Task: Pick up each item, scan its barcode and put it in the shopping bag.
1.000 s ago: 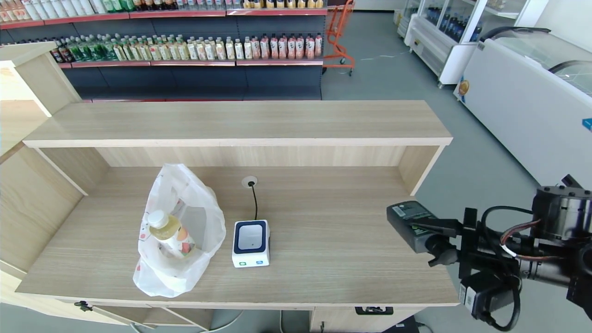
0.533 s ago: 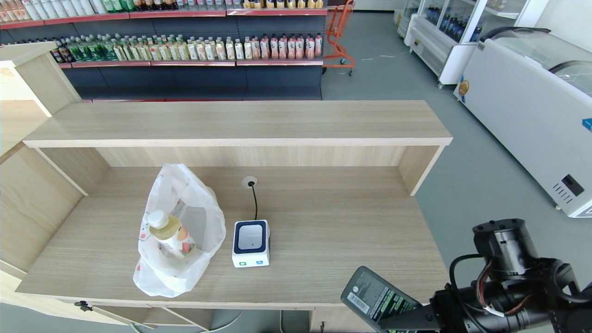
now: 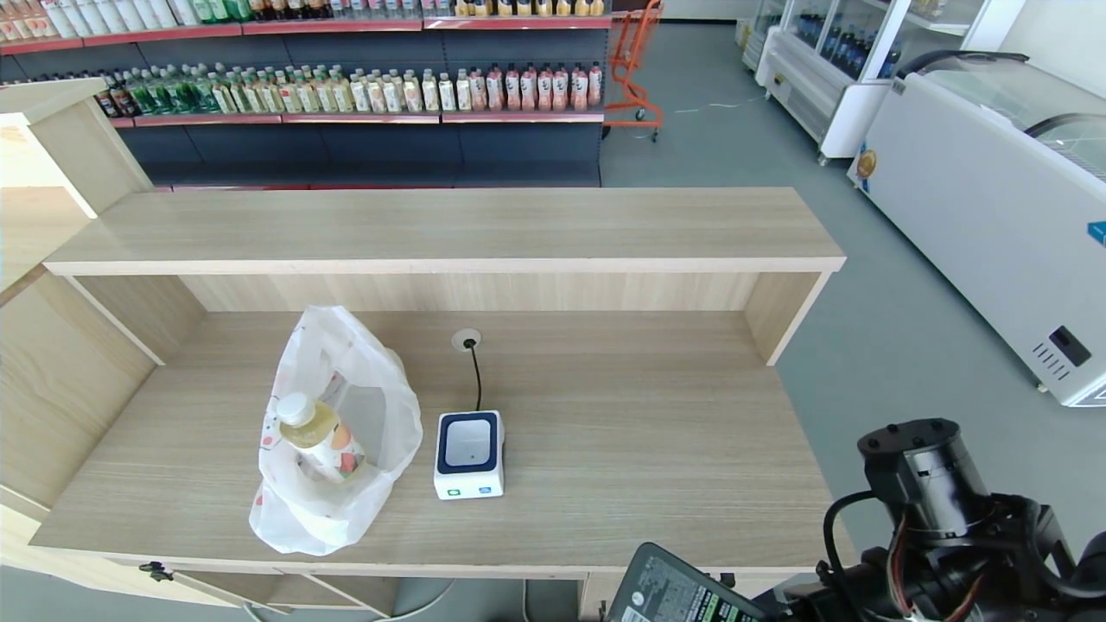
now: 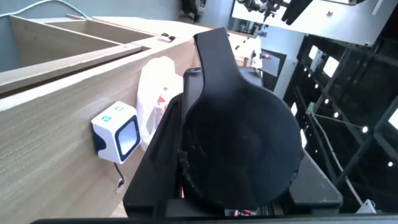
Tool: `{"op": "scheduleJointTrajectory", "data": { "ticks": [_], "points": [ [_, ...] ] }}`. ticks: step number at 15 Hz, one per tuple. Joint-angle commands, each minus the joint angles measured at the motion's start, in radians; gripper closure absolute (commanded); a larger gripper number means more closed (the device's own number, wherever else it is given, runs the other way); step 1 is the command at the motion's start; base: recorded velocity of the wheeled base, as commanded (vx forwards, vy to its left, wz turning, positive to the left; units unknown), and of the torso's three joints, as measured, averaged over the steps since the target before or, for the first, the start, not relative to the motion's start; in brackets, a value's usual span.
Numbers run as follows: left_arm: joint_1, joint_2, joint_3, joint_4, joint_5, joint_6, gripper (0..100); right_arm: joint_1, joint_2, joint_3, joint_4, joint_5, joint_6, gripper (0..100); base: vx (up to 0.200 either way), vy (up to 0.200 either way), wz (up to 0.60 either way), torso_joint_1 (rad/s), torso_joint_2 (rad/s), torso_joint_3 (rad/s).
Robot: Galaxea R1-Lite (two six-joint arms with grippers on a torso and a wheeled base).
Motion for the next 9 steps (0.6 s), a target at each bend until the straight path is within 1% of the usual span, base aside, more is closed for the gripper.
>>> {"op": "scheduleJointTrajectory", "data": {
  "ticks": [1,9],
  "points": [
    [0.0,0.0,0.0,0.0,0.0,0.0,0,0.003,-0.008,0.0,0.0,0.0,-0.001,100,0.0,0.0,0.0,0.0,0.0,0.0],
    [0.0,0.0,0.0,0.0,0.0,0.0,0,0.007,-0.042,0.005,0.001,0.0,-0.004,100,0.0,0.0,0.0,0.0,0.0,0.0]
  ]
}}
